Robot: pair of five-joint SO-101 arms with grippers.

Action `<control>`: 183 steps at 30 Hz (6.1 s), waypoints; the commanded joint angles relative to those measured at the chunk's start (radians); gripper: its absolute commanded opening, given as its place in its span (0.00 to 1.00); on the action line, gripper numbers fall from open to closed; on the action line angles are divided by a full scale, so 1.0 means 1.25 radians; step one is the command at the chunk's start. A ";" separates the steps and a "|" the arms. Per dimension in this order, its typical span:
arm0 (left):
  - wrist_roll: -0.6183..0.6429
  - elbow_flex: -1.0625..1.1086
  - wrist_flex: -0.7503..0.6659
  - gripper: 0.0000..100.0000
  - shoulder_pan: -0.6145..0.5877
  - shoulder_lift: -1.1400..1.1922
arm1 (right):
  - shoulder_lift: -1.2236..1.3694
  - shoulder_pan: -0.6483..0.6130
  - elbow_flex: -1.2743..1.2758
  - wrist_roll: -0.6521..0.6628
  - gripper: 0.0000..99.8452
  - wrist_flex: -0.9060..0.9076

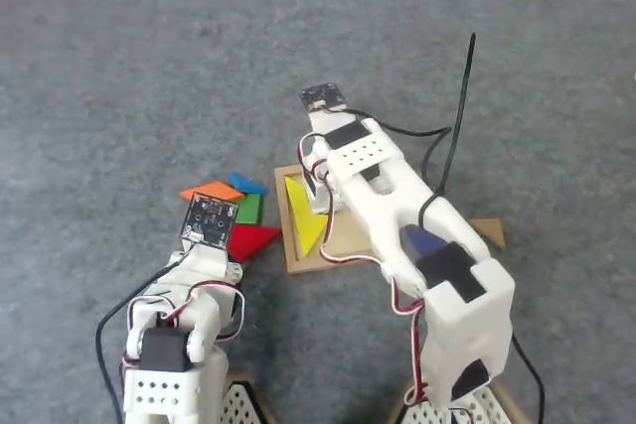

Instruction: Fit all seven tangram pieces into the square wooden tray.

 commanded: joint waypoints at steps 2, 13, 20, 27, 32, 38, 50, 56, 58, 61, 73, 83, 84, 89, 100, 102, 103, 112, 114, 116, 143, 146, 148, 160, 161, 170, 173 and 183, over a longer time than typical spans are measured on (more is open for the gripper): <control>0.007 -0.007 0.004 0.02 -0.005 -0.017 | 0.003 -0.051 -0.036 0.004 0.41 -0.009; 0.007 -0.007 0.004 0.02 -0.005 -0.017 | -0.052 -0.090 -0.069 0.006 0.41 0.067; 0.007 -0.007 0.004 0.02 -0.005 -0.017 | -0.353 -0.039 0.000 0.023 0.41 0.136; 0.007 -0.007 0.004 0.02 -0.005 -0.017 | -0.678 0.160 0.291 0.163 0.41 0.064; 0.007 -0.007 0.004 0.02 -0.005 -0.017 | -0.844 0.325 0.536 0.237 0.40 0.055; 0.009 -0.007 0.004 0.02 0.001 -0.017 | -1.008 0.506 0.809 0.335 0.25 -0.104; -0.349 -0.051 -0.092 0.02 -0.115 -0.017 | -1.082 0.568 1.035 0.406 0.15 -0.219; -0.365 -0.185 -0.022 0.13 -0.254 0.010 | -1.078 0.579 1.062 0.408 0.15 -0.260; -0.366 -0.230 -0.018 0.20 -0.307 0.071 | -1.078 0.579 1.063 0.408 0.15 -0.260; -0.410 -0.379 0.027 0.21 -0.345 0.222 | -1.078 0.579 1.064 0.408 0.15 -0.260; -0.675 -1.030 0.401 0.20 -0.302 0.976 | -1.078 0.578 1.064 0.408 0.15 -0.262; -0.729 -0.676 0.161 0.25 -0.016 1.063 | -1.078 0.578 1.073 0.408 0.15 -0.284; -0.717 -0.647 0.115 0.25 0.004 1.063 | -1.078 0.578 1.073 0.408 0.15 -0.284; -0.708 -0.547 -0.107 0.26 0.018 1.065 | -1.078 0.578 1.073 0.408 0.15 -0.284; -0.690 -0.672 -0.252 0.29 -0.063 1.313 | -1.078 0.578 1.073 0.408 0.15 -0.284; -0.690 -0.722 -0.250 0.29 -0.075 1.401 | -1.078 0.578 1.073 0.408 0.15 -0.284; -0.689 -0.751 -0.233 0.29 -0.077 1.436 | -1.078 0.578 1.073 0.408 0.15 -0.284; -0.729 -0.861 -0.083 0.21 -0.060 1.544 | -1.078 0.578 1.073 0.408 0.15 -0.284; -0.718 -0.861 -0.081 0.20 -0.070 1.543 | -1.078 0.578 1.073 0.408 0.15 -0.284; -0.700 -0.861 -0.102 0.20 -0.088 1.540 | -1.078 0.578 1.073 0.408 0.15 -0.284; -0.270 -1.094 -0.196 0.27 -0.443 1.527 | -1.078 0.578 1.073 0.408 0.15 -0.284; -0.206 -1.102 -0.205 0.27 -0.427 1.527 | -1.078 0.578 1.073 0.408 0.15 -0.284; -0.136 -1.103 -0.162 0.27 -0.405 1.528 | -1.078 0.578 1.073 0.408 0.15 -0.284; 0.273 -1.096 0.032 0.27 -0.394 1.528 | -1.081 0.578 1.073 0.408 0.15 -0.284; 0.313 -1.096 0.047 0.27 -0.393 1.529 | -1.082 0.578 1.073 0.408 0.15 -0.284; 0.604 -0.970 -0.032 0.27 -0.292 1.529 | -1.084 0.581 1.073 0.409 0.15 -0.280; 0.636 -0.931 -0.080 0.27 -0.277 1.529 | -1.084 0.581 1.073 0.409 0.15 -0.279; 0.686 -0.906 -0.120 0.28 -0.280 1.569 | -1.084 0.584 1.073 0.436 0.15 -0.276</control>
